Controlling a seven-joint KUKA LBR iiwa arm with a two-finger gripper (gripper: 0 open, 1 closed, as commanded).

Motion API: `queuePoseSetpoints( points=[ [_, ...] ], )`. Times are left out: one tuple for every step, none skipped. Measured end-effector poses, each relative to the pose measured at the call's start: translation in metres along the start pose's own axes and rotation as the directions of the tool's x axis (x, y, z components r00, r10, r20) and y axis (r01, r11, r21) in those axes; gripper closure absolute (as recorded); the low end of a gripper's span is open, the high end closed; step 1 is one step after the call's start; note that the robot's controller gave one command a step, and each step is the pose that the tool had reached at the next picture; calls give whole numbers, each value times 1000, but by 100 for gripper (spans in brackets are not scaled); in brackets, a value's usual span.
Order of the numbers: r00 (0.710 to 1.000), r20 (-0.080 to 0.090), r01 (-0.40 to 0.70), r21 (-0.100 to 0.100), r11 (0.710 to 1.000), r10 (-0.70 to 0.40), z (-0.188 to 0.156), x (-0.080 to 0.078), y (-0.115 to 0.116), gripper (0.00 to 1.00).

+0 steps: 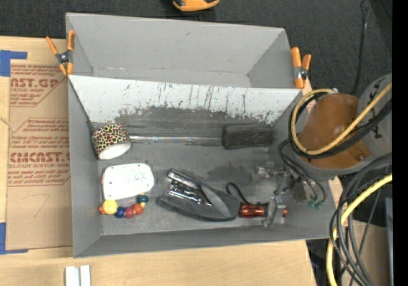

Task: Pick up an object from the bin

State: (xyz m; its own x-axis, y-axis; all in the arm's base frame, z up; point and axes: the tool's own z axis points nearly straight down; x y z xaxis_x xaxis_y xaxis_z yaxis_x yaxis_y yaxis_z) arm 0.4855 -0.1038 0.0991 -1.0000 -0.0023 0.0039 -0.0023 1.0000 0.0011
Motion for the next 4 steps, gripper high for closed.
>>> queuePoseSetpoints(
  points=[
    [991, 24, 130, 4, 991, -130, 28, 0, 19, 0],
    [999, 5, -42, 0, 999, 42, 29, 4, 31, 100],
    [999, 5, -42, 0, 999, 42, 29, 4, 31, 100],
    [999, -4, -42, -1, 999, 42, 3, 7, 32, 100]
  ],
)
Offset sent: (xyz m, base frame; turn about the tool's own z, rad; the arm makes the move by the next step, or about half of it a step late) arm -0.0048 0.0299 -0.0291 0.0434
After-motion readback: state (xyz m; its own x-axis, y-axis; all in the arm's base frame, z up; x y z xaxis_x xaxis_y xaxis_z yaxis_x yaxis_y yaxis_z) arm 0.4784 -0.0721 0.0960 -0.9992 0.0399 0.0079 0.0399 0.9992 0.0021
